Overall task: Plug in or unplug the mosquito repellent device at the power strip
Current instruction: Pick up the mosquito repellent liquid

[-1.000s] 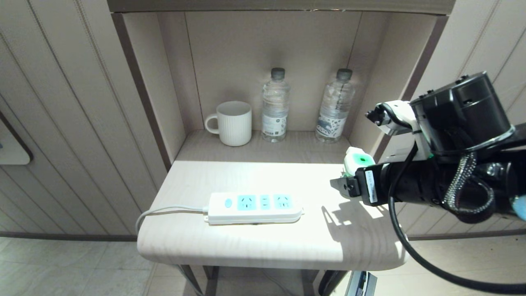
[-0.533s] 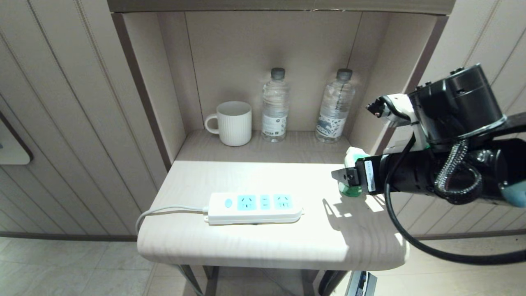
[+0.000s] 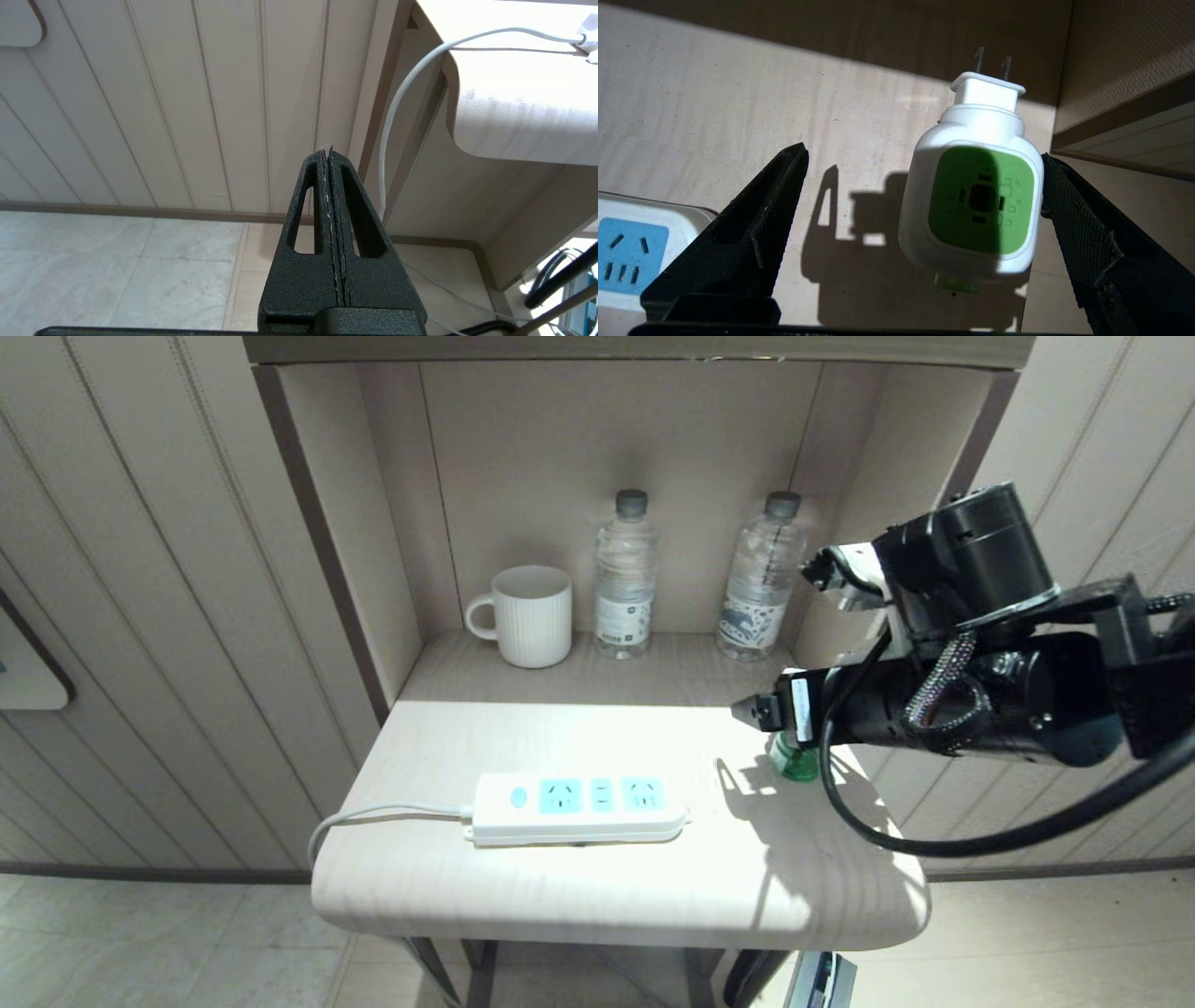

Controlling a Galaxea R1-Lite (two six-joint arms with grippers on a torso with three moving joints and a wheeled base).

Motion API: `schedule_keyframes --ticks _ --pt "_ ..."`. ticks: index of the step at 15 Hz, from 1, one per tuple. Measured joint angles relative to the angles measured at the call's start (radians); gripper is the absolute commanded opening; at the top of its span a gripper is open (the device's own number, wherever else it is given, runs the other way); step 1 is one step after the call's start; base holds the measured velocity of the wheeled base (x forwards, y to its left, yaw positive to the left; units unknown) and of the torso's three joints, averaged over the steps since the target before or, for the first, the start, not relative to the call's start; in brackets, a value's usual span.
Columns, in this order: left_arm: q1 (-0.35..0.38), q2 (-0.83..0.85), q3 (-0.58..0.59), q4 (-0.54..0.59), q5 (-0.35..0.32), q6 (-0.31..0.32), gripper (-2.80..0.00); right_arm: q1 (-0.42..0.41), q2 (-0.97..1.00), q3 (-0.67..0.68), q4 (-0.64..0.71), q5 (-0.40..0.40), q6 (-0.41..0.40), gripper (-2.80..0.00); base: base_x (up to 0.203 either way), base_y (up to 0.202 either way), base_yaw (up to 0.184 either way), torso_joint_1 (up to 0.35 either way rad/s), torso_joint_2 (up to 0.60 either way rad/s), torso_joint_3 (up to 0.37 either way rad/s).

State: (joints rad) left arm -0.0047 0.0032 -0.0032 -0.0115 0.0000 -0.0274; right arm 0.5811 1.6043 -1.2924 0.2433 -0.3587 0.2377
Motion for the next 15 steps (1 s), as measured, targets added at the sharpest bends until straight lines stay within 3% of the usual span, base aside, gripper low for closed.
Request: schedule_keyframes --ticks 15 --pt "0.000 0.000 0.000 0.000 0.000 0.000 -2.80 -0.011 0.063 -0.049 -0.004 -0.005 -0.004 0.00 0.000 0.000 0.000 0.000 0.00 0.000"
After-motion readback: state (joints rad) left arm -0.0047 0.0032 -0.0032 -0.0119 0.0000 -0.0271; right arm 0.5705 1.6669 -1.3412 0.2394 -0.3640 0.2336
